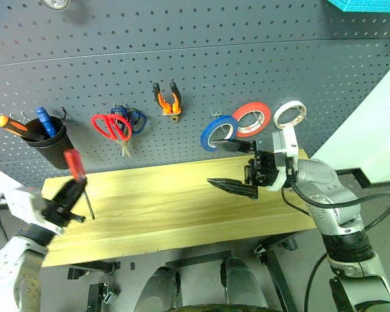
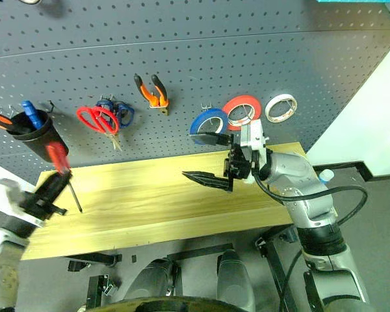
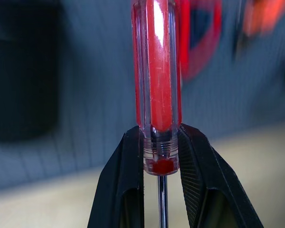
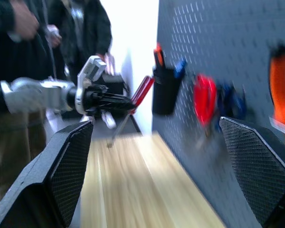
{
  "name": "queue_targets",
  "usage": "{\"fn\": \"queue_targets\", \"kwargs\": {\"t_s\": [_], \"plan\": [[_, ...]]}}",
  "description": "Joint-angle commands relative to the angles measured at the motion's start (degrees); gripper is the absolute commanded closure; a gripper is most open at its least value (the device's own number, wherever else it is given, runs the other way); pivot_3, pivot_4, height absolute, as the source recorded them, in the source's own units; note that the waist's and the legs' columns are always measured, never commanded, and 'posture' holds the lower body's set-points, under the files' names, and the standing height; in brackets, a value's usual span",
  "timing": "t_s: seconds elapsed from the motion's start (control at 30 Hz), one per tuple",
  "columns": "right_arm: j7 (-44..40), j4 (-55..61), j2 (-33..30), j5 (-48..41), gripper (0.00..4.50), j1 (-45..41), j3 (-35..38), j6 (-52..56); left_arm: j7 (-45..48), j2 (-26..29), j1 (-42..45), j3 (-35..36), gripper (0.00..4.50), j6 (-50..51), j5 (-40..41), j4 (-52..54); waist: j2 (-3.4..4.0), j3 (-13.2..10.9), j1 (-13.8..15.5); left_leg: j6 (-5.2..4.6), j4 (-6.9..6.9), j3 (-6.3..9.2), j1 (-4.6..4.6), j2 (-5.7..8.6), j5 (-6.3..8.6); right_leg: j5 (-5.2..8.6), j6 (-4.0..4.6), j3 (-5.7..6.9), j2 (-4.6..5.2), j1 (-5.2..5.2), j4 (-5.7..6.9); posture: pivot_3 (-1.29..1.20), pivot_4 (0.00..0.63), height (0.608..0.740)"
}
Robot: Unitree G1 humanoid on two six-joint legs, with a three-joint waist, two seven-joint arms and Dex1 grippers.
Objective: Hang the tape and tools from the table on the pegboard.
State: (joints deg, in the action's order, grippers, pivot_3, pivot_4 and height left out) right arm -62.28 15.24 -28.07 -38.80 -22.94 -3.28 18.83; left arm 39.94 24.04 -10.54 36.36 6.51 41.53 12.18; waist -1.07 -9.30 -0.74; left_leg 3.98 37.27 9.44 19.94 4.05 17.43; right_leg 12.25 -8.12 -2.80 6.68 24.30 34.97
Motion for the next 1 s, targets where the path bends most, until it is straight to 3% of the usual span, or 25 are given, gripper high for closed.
{"fn": "queue_targets", "kwargs": {"t_s": [0.03, 0.23, 0.4, 0.6, 0.9, 1.0], "plan": [[-0.23, 1.82, 0.16, -1.02, 0.00, -0.96, 0.78, 0.27, 0.02, 2.85, 4.64, 7.29, 3.87, -3.18, 7.91, 3.33, -0.07, 0.04, 0.25, 0.00, 0.00, 0.01, 0.01, 0.00, 0.00, 0.00, 0.00, 0.01, 0.00, 0.00, -0.02, -0.01, 0.102, 0.738], [-0.20, 2.40, 0.40, -1.15, 0.00, -1.12, 0.77, 0.29, -4.39, 10.36, 16.78, 10.29, 3.87, -5.04, 8.36, 3.32, -0.09, 0.06, 0.05, 0.00, 0.02, 0.02, 0.05, 0.03, 0.00, -0.01, -0.01, 0.03, 0.00, 0.00, -0.07, -0.01, 0.100, 0.738], [0.50, 3.25, 1.25, -1.58, 0.00, -1.79, 0.75, 0.23, -5.24, 15.55, 25.40, 7.16, 3.87, -10.63, -1.66, -7.80, -0.08, 0.07, -0.29, 0.00, -0.08, -0.01, -0.04, 0.01, 0.00, -0.01, -0.01, 0.00, -0.06, 0.02, -0.04, -0.02, 0.091, 0.738], [1.00, 3.53, 1.40, -1.19, 0.00, -1.39, 0.96, 0.09, -2.38, 15.84, 26.69, 3.75, 3.87, -17.62, -9.32, -19.06, -0.09, 0.09, -0.28, 0.00, -0.08, -0.04, -0.03, 0.01, 0.00, -0.02, -0.01, -0.02, -0.07, 0.02, -0.05, -0.04, 0.086, 0.738], [0.87, 3.52, 0.76, -0.59, 0.00, -0.52, 0.89, -0.24, -0.36, 12.78, 28.77, -0.08, 3.87, -22.06, -10.26, -26.54, -0.13, 0.12, -0.29, 0.00, -0.07, -0.02, 0.05, 0.01, 0.00, -0.03, -0.01, -0.02, -0.05, 0.11, -0.04, -0.04, 0.084, 0.738], [0.78, 3.78, 0.57, -0.64, 0.00, -0.20, 0.90, -0.19, 0.05, 11.71, 28.55, -1.39, 2.88, -20.65, -9.15, -25.89, -0.13, 0.12, -0.29, 0.00, -0.06, -0.02, 0.05, 0.01, 0.00, -0.03, -0.01, -0.02, -0.05, 0.12, -0.03, -0.04, 0.083, 0.738]]}}
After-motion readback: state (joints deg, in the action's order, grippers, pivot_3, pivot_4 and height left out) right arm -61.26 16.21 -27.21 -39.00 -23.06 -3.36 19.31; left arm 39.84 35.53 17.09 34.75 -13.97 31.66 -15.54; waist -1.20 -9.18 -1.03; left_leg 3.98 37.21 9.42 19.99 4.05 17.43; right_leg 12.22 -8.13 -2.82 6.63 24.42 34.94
